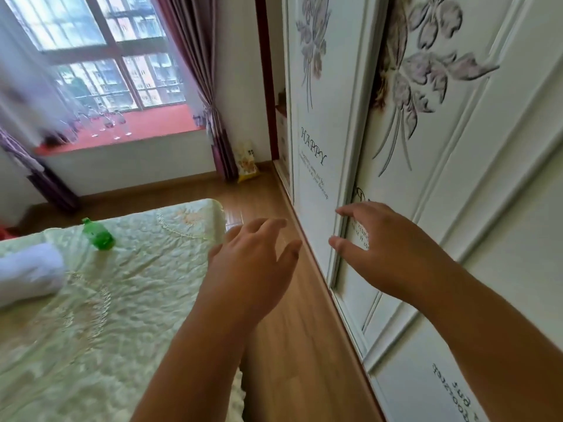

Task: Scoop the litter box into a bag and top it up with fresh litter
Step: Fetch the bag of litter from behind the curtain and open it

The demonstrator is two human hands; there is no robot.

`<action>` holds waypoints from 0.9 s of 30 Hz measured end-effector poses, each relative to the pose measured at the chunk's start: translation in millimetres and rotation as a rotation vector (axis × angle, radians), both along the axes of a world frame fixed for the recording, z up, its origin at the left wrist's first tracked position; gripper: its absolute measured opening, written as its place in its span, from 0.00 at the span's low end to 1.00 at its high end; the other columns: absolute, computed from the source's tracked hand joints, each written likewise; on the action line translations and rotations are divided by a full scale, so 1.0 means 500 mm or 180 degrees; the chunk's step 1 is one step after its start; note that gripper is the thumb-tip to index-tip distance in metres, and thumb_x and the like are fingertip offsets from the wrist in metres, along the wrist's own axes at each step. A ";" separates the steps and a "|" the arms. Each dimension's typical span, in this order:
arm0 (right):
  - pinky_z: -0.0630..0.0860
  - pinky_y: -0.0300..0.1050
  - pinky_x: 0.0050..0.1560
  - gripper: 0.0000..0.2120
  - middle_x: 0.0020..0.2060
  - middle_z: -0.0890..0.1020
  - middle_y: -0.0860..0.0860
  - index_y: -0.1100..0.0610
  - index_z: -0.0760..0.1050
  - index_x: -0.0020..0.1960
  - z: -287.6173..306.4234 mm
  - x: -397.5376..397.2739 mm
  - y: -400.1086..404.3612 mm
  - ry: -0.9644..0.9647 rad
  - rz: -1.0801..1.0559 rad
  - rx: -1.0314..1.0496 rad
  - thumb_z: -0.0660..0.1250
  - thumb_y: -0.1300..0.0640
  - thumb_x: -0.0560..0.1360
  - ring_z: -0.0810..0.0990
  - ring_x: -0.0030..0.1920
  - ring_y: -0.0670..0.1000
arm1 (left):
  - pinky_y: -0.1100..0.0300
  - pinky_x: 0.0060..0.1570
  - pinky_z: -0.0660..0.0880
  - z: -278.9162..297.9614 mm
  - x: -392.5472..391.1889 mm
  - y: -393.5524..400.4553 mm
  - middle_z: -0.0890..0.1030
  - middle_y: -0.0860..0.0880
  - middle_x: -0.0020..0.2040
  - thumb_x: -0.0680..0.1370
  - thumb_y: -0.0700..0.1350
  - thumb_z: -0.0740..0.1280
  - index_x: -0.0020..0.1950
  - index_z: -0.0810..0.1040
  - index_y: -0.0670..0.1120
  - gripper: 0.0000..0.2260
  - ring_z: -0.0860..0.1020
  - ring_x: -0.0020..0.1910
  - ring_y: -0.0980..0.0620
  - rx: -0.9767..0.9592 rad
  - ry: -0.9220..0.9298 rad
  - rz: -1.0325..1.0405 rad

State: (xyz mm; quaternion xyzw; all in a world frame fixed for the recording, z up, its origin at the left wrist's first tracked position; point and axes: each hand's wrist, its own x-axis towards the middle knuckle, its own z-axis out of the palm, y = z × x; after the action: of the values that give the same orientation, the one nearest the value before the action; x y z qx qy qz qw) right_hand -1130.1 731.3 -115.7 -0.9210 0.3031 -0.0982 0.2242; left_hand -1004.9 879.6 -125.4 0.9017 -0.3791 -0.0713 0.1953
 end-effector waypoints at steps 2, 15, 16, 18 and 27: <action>0.69 0.45 0.67 0.25 0.74 0.69 0.44 0.44 0.66 0.75 0.005 0.020 -0.027 -0.0044 0.0096 -0.0012 0.65 0.42 0.80 0.71 0.71 0.48 | 0.44 0.74 0.62 0.008 0.013 -0.026 0.67 0.59 0.78 0.82 0.64 0.57 0.76 0.66 0.62 0.22 0.64 0.77 0.52 -0.0027 -0.0030 0.0051; 0.69 0.44 0.67 0.25 0.74 0.69 0.44 0.44 0.66 0.75 0.012 0.266 -0.158 -0.0136 0.0109 -0.0062 0.65 0.42 0.79 0.70 0.72 0.48 | 0.44 0.73 0.64 0.013 0.252 -0.166 0.67 0.59 0.78 0.82 0.66 0.56 0.76 0.66 0.62 0.23 0.64 0.78 0.51 -0.0192 -0.0125 0.0013; 0.69 0.45 0.67 0.25 0.74 0.69 0.44 0.44 0.66 0.74 0.012 0.291 -0.166 -0.0137 0.0074 -0.0072 0.65 0.42 0.79 0.71 0.72 0.48 | 0.44 0.73 0.64 0.013 0.281 -0.177 0.68 0.59 0.78 0.82 0.66 0.56 0.76 0.66 0.62 0.23 0.64 0.78 0.51 -0.0198 -0.0130 -0.0026; 0.69 0.44 0.67 0.25 0.74 0.69 0.43 0.44 0.66 0.74 0.015 0.345 -0.182 -0.0140 0.0019 -0.0104 0.65 0.41 0.79 0.71 0.71 0.47 | 0.44 0.74 0.64 0.016 0.339 -0.197 0.67 0.59 0.78 0.82 0.66 0.56 0.76 0.66 0.62 0.24 0.63 0.78 0.51 -0.0167 -0.0141 -0.0079; 0.70 0.45 0.68 0.25 0.73 0.69 0.42 0.43 0.66 0.74 0.026 0.574 -0.227 -0.0341 -0.0085 -0.0133 0.65 0.42 0.79 0.70 0.72 0.46 | 0.47 0.74 0.63 0.035 0.583 -0.239 0.67 0.60 0.77 0.82 0.66 0.56 0.75 0.66 0.63 0.22 0.61 0.79 0.51 -0.0114 -0.0145 -0.0167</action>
State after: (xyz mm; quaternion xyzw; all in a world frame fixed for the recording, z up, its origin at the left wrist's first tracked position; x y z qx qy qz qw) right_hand -843.1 618.0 -102.8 -0.9147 0.3009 -0.1566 0.2196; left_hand -713.2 760.0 -107.7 0.8892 -0.4083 -0.0491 0.2007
